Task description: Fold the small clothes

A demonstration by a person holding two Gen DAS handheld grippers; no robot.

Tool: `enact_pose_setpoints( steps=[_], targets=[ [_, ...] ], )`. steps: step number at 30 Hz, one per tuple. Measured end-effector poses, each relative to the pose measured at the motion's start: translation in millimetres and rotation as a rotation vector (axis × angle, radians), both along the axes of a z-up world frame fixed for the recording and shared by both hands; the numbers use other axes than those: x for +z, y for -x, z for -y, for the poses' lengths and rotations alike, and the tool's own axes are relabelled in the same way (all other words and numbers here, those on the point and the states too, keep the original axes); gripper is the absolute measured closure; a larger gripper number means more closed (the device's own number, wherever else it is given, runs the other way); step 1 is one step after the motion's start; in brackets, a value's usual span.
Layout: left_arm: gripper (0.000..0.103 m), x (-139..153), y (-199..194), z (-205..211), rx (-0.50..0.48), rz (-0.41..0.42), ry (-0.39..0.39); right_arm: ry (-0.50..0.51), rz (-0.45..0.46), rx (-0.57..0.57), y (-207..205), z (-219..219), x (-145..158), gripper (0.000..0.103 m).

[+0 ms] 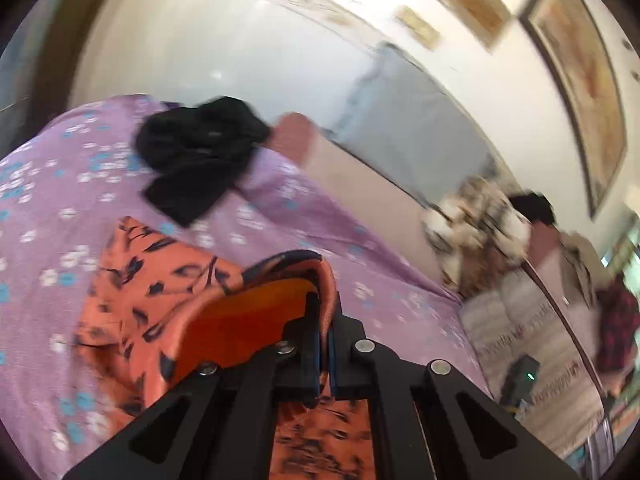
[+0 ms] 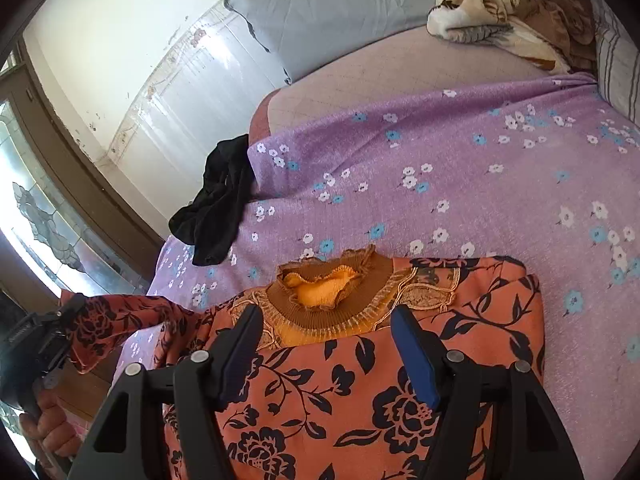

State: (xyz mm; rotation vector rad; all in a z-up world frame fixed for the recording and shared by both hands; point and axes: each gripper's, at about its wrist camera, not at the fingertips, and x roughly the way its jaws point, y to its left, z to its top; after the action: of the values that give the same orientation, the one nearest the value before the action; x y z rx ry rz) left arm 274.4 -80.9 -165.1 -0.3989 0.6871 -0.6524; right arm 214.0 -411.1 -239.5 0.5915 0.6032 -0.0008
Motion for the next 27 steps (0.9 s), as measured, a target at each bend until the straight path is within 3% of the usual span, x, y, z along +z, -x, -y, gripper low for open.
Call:
enact_pose_setpoints(
  steps=[4,6,8,9,11,13,15,16,21,24,27],
  targets=[
    [0.101,7.9,38.7,85.7,-0.210,0.010,-0.021,-0.041,0.040,-0.057,12.0,21.2,7.5,0.033],
    [0.089,10.1,59.9,119.8,-0.323,0.033,-0.042,-0.066,0.048,-0.087,16.3,35.1,8.2,0.033],
    [0.024,13.4,77.8,145.2,-0.458,0.043,-0.083,-0.099,0.052,-0.114,20.6,48.0,7.2,0.032],
    [0.016,16.1,85.0,148.8,-0.478,0.069,-0.101,-0.116,0.051,-0.127,22.5,53.7,6.1,0.031],
    [0.014,27.1,94.0,135.3,-0.463,0.179,-0.103,-0.147,0.050,-0.139,25.9,63.2,4.0,0.027],
    [0.014,31.8,82.9,110.6,-0.389,0.214,-0.101,-0.163,0.044,-0.133,27.3,68.3,2.6,0.027],
    [0.012,25.8,56.9,73.1,-0.253,0.168,-0.072,-0.176,0.024,-0.108,24.3,69.0,0.4,0.025],
    [0.011,18.3,42.0,56.8,-0.160,0.137,-0.066,-0.183,0.008,-0.091,22.0,68.6,-1.8,0.025],
    [0.011,-53.1,-21.3,-15.2,0.216,-0.103,-0.215,-0.170,-0.185,0.009,10.6,59.4,-25.1,0.025],
    [0.012,-90.7,-40.4,-42.6,0.320,-0.220,-0.295,-0.194,-0.289,0.064,19.7,54.0,-39.7,0.025],
    [0.012,-114.9,-45.9,-48.3,0.346,-0.284,-0.404,-0.203,-0.220,0.047,51.3,56.8,-27.8,0.025]
  ],
)
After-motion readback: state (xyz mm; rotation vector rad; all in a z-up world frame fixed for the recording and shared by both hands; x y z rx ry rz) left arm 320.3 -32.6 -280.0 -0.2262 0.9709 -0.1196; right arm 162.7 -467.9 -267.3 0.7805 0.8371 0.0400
